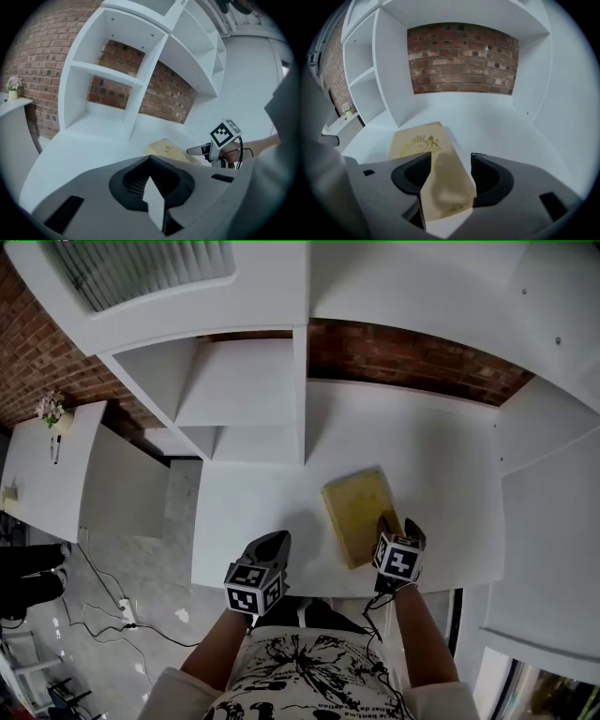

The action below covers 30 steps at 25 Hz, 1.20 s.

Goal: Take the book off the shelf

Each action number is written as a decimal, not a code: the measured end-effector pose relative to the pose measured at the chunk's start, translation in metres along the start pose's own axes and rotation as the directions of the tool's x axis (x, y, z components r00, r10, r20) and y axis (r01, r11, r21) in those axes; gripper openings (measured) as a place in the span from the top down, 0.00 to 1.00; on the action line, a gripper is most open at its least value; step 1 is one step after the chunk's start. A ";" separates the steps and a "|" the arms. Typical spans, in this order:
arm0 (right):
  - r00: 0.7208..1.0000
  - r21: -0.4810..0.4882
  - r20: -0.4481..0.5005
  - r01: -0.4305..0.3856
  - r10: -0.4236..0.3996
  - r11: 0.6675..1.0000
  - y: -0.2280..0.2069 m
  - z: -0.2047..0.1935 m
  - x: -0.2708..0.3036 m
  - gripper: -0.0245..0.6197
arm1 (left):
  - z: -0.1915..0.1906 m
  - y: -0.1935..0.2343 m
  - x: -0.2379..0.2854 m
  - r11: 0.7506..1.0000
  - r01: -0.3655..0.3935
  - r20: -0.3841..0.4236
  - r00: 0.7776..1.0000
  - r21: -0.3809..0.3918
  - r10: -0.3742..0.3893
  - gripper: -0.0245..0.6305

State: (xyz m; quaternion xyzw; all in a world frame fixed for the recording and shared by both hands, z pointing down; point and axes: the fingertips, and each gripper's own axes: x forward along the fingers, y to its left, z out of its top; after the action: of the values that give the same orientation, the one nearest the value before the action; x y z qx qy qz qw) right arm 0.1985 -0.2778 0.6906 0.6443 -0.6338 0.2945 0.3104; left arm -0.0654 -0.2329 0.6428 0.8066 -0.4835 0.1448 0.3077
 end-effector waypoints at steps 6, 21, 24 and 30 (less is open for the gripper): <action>0.983 -0.020 -0.071 -0.169 0.167 0.985 -0.022 -0.021 0.002 0.54 | -0.042 -0.040 0.032 0.981 0.034 -0.082 0.995 -0.190 -0.051 0.94; 0.938 0.056 -0.135 -0.316 0.320 0.947 -0.011 -0.054 -0.012 0.75 | -0.101 -0.103 0.082 0.912 -0.043 -0.203 0.978 -0.409 -0.045 0.72; 0.936 0.066 -0.136 -0.318 0.324 0.946 -0.003 -0.063 -0.018 0.75 | -0.098 -0.094 0.079 0.906 -0.071 -0.191 0.982 -0.417 -0.011 0.74; 0.925 0.124 -0.142 -0.335 0.351 0.934 0.017 -0.078 -0.029 0.75 | -0.096 -0.073 0.069 0.897 -0.107 -0.204 0.979 -0.429 0.019 0.76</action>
State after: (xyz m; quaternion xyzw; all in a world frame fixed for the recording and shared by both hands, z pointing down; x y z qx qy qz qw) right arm 0.1822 -0.1990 0.7182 0.5117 -0.6943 0.4264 0.2726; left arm 0.0379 -0.1944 0.7274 0.6824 -0.4973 0.1205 0.5221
